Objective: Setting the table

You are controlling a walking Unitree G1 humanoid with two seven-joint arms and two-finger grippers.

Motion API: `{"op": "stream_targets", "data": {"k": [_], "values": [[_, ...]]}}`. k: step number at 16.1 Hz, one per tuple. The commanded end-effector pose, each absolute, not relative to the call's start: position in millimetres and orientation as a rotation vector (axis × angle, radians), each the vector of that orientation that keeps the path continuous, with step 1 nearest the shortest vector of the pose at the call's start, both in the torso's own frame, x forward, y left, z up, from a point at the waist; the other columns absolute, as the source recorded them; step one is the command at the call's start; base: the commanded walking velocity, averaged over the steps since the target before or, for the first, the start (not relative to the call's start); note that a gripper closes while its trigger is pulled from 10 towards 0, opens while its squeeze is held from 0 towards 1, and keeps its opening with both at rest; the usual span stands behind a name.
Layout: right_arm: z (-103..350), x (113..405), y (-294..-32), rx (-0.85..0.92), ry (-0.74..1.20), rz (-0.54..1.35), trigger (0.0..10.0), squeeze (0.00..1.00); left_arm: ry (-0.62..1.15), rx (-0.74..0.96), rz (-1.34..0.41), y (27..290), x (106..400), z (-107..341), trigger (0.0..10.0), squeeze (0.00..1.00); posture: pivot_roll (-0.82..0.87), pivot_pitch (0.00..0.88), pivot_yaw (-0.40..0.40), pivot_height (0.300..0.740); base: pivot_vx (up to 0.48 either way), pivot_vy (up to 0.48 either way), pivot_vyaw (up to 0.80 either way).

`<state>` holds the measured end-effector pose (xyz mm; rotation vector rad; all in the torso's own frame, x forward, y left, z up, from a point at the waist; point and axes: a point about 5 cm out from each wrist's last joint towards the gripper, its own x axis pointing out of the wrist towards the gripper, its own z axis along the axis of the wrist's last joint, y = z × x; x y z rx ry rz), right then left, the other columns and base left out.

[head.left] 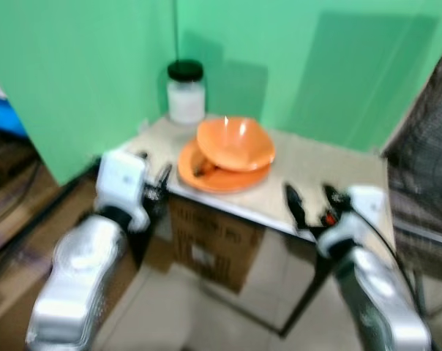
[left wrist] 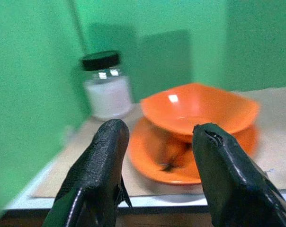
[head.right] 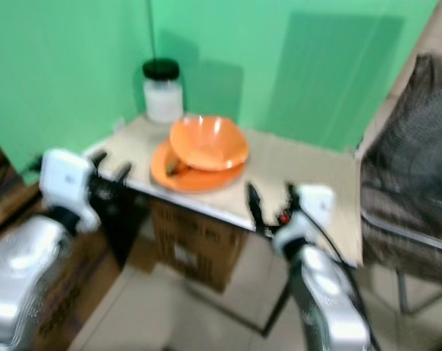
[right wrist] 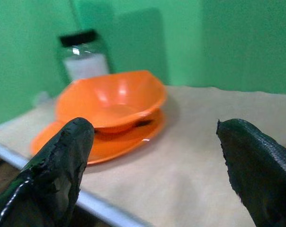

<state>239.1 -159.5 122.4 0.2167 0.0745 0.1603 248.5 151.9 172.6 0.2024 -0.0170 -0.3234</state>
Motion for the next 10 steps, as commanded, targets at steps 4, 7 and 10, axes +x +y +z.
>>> {"op": "stream_targets", "data": {"k": [4,7,10], "values": [[126.4,243.1,-157.0,0.248,0.061,0.171,10.0,0.0,-0.023,0.227,-0.31,157.9,249.3,175.6,10.0,0.0,0.12,0.0,-0.051,0.74,0.33,0.0,0.0],[129.2,246.6,-158.5,0.263,0.053,0.165,10.0,0.0,-0.023,0.237,-0.331,154.5,249.9,175.2,10.0,0.0,0.12,0.0,-0.049,0.74,0.328,0.0,0.0],[130.6,249.2,-158.3,0.276,0.051,0.165,10.0,0.0,-0.024,0.241,-0.336,153.9,250.9,175.4,10.0,0.0,0.12,0.0,-0.048,0.74,0.326,0.0,0.0]]}}
